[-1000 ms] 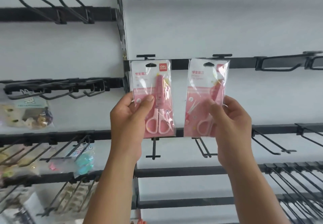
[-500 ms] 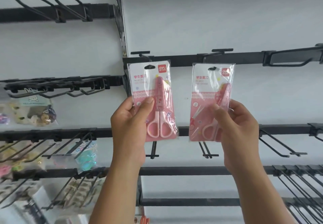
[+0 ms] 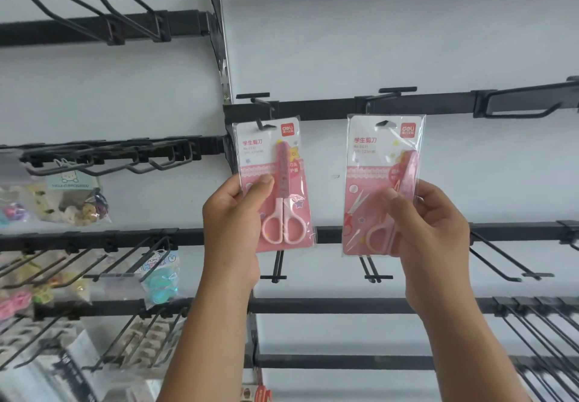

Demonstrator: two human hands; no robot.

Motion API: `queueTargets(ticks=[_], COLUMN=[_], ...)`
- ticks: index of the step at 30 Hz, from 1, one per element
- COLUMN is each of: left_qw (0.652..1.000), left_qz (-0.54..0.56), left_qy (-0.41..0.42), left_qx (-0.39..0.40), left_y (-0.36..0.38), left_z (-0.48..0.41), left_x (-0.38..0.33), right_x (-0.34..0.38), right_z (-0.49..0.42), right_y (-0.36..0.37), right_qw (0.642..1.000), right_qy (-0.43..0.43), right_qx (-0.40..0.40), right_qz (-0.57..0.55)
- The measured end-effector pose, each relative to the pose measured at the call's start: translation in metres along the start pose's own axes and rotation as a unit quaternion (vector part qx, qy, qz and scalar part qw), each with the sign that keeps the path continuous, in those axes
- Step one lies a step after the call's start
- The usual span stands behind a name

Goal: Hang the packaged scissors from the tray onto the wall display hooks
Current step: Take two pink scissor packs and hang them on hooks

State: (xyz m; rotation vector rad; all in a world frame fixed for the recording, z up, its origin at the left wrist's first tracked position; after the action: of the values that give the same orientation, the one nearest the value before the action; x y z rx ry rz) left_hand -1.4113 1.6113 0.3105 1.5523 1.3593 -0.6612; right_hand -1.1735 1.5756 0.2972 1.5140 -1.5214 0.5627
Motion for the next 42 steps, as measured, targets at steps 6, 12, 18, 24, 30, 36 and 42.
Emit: queueTargets(ticks=[6, 12, 18, 24, 30, 36, 42], left_qw=[1.000, 1.000, 1.000, 1.000, 1.000, 1.000, 0.999], left_qz=[-0.001, 0.011, -0.005, -0.003, -0.004, -0.010, -0.030], left_qy=[-0.019, -0.022, -0.019, -0.012, -0.005, 0.007, -0.014], left_qx=[-0.010, -0.008, -0.019, -0.022, -0.024, -0.027, -0.031], left_y=[0.002, 0.005, -0.002, -0.003, -0.007, -0.009, -0.013], left_z=[-0.008, -0.009, -0.013, -0.013, -0.013, -0.012, -0.009], left_x=[0.023, 0.030, 0.031, 0.029, 0.028, 0.027, 0.034], right_x=[0.003, 0.009, 0.012, 0.012, 0.010, -0.017, -0.026], right_z=[-0.003, -0.015, -0.018, -0.020, -0.026, -0.032, -0.040], right_y=[-0.008, -0.013, -0.011, -0.007, -0.008, -0.012, -0.013], right_qw=[1.000, 0.999, 0.990, 0.989, 0.989, 0.985, 0.980], right_qy=[-0.006, -0.009, -0.035, -0.029, -0.011, 0.023, 0.045], right_qx=[-0.019, -0.026, 0.001, 0.014, 0.037, 0.047, 0.042], right_qz=[0.005, 0.039, 0.135, 0.144, 0.146, 0.162, 0.188])
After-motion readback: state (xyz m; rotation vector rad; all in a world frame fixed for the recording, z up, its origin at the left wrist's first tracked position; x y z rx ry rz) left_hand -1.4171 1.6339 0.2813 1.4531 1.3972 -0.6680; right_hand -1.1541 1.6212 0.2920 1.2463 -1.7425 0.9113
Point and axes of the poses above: each hand's wrist, its own z-axis away from the middle knuckle, its own y-axis out of the palm, x = y × z, the point moved 7 cm from there along -z, towards the middle knuckle, and after that the axes turned 8 degrees about x, right-handed, at the moved point
